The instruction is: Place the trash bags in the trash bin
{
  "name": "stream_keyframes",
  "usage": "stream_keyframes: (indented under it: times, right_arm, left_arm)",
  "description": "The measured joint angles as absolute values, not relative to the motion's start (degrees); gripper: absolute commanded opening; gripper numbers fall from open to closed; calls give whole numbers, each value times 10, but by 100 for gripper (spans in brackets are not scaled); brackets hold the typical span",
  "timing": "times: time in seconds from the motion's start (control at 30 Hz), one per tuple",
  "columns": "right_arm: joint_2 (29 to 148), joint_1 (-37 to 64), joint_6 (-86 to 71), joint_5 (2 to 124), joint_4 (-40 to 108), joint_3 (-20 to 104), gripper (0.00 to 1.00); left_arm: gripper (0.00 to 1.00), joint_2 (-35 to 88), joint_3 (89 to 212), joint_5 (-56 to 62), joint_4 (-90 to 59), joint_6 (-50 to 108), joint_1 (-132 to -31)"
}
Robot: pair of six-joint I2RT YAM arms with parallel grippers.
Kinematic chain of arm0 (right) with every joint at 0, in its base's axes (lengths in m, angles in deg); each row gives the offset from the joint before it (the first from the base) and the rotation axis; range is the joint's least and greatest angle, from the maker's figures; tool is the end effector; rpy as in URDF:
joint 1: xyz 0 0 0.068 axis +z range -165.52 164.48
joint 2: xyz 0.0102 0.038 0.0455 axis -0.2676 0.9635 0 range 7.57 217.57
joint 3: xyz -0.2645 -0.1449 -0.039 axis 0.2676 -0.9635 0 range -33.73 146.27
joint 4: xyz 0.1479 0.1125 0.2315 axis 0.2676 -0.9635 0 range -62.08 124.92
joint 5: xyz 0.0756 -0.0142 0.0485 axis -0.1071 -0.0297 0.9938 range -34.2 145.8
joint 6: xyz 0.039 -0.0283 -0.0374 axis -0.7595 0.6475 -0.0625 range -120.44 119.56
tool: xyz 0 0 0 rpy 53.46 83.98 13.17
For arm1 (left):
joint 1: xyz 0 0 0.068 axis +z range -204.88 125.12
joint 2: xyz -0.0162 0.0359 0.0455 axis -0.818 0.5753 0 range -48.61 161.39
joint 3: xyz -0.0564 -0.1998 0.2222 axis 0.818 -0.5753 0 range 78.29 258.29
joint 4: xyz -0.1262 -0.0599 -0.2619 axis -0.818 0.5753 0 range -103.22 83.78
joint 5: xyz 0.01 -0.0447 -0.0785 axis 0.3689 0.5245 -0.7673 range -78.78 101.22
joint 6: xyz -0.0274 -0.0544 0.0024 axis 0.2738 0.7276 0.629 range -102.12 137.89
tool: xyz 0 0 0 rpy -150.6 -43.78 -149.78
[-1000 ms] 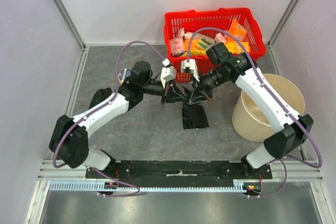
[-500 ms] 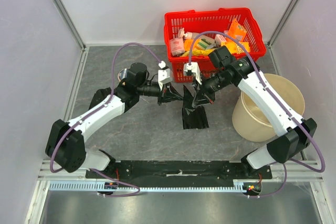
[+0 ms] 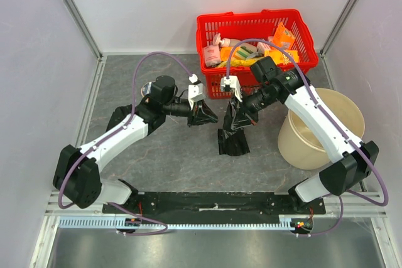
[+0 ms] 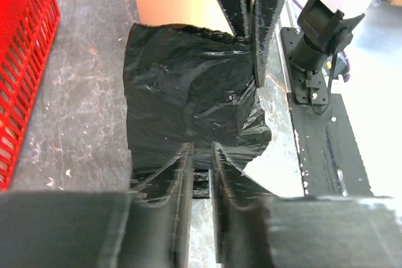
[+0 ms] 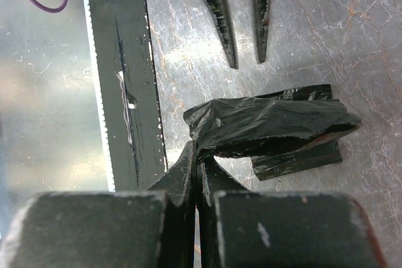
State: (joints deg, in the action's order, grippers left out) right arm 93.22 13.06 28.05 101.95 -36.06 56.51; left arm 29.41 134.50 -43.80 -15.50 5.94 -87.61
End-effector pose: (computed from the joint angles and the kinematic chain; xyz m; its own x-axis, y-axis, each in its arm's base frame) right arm 0.2623 0.1803 0.3945 -0.4281 -0.6097 -0.6671 -0.8980 0.2041 0.3897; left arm 0.2636 -0.2139 0.3206 -0.0764 0.1902 -0.9788 0.9970 0.0259 -0.0728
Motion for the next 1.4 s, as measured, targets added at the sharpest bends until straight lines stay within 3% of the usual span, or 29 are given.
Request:
stream_keyframes:
  times: [0.1, 0.2, 0.47, 0.73, 1.03, 1.17, 1.2, 1.4]
  right_arm:
    - [932, 131, 281, 1023, -361, 565, 0]
    - [932, 131, 282, 1028, -364, 565, 0]
    - [937, 131, 292, 1047, -379, 566, 0]
    - [943, 131, 300, 1063, -391, 575, 0]
    - [946, 126, 307, 1063, -397, 577, 0]
    - [946, 122, 312, 1053, -394, 579, 0]
    - [946, 121, 313, 1051, -393, 580, 0]
    - [946, 120, 313, 1036, -397, 579, 0]
  left_arm:
    - [69, 295, 1353, -459, -153, 65, -876]
    - [85, 301, 1370, -474, -155, 72, -879]
    - [94, 338, 1386, -500, -202, 109, -899]
    - [94, 359, 1387, -498, -231, 125, -918]
    - [49, 376, 1391, -507, -252, 156, -933]
    - [6, 378, 1392, -531, -256, 178, -934]
    - [2, 378, 1392, -536, -257, 181, -935]
    - [2, 378, 1392, -529, -244, 178, -935]
